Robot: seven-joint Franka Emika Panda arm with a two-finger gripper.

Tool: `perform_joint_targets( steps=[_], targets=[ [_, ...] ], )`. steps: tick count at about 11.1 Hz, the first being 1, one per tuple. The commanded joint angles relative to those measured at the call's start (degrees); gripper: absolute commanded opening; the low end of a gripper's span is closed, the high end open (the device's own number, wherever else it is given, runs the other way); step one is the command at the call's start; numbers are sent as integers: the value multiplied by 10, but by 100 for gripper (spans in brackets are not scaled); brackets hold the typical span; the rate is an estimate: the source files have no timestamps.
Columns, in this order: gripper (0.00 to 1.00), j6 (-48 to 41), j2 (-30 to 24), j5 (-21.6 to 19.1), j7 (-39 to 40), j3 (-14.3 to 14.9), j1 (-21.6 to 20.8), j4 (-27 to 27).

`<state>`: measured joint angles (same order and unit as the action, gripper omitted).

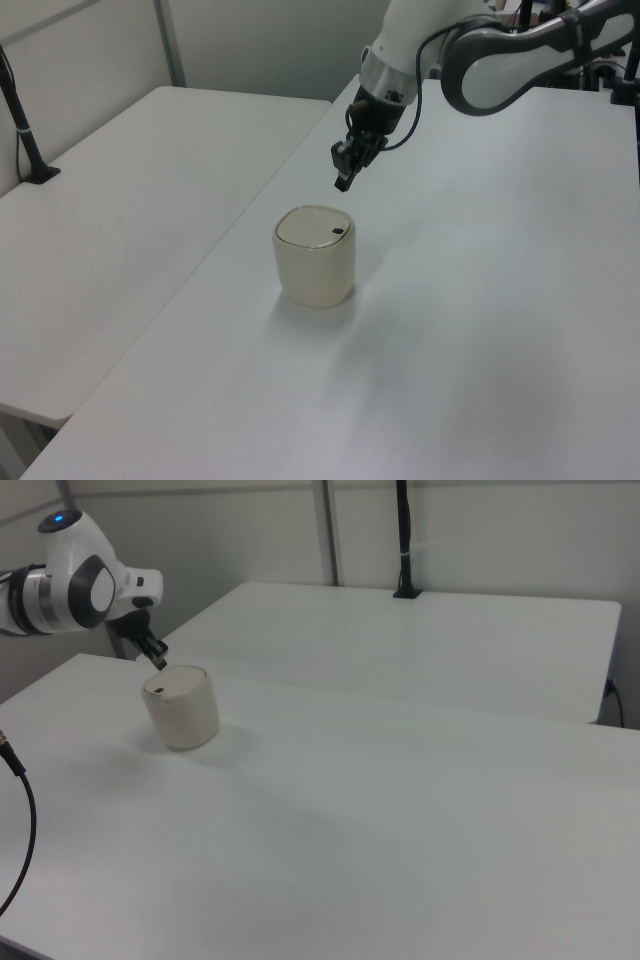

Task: Open the trash bin
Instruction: 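Lower the gripper fingers onto the lid edge near the hole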

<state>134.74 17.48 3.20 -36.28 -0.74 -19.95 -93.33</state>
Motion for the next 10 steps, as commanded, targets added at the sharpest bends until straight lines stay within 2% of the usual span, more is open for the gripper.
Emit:
perform_joint_targets(
  steps=[1, 3, 6, 10],
  targets=[
    [0, 18, 15, 20, -18, 0, -17, -10],
    [0, 39, 31, 23, -30, 0, -18, -9],
    [0, 47, 49, 68, -79, -1, -18, -7],
    [0, 47, 57, 86, -79, -12, -18, -11]
  ],
)
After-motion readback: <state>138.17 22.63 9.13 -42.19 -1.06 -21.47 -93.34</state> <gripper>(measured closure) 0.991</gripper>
